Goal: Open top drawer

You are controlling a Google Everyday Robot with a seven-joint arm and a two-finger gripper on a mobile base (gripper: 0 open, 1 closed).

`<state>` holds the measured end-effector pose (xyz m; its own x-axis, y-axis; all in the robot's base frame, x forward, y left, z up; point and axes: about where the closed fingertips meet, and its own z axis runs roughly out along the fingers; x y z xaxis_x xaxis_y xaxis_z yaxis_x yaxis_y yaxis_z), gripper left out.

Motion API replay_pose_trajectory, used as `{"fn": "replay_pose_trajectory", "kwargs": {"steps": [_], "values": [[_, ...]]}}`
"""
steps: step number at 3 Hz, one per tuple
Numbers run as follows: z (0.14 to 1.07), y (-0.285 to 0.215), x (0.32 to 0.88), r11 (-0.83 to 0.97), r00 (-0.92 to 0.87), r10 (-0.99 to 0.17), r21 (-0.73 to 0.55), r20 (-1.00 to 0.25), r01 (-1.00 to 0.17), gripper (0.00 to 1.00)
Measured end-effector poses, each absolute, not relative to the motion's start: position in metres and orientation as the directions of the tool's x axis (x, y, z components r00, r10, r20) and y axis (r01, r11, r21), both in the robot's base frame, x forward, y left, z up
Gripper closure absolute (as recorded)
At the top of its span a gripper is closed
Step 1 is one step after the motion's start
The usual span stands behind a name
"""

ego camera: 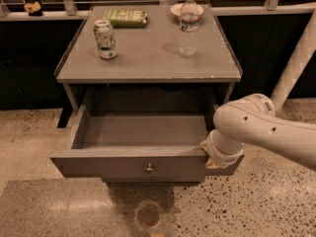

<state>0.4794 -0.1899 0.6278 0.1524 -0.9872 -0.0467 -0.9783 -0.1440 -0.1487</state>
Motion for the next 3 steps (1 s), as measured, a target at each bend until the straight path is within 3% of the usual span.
{"fn": "replay_pose_trajectory", "kwargs": {"steps": [3], "values": [[0.627,-0.190,0.467,-0.149,0.156,-0.986,-0.110,-0.059,-0.983,1.00]]}}
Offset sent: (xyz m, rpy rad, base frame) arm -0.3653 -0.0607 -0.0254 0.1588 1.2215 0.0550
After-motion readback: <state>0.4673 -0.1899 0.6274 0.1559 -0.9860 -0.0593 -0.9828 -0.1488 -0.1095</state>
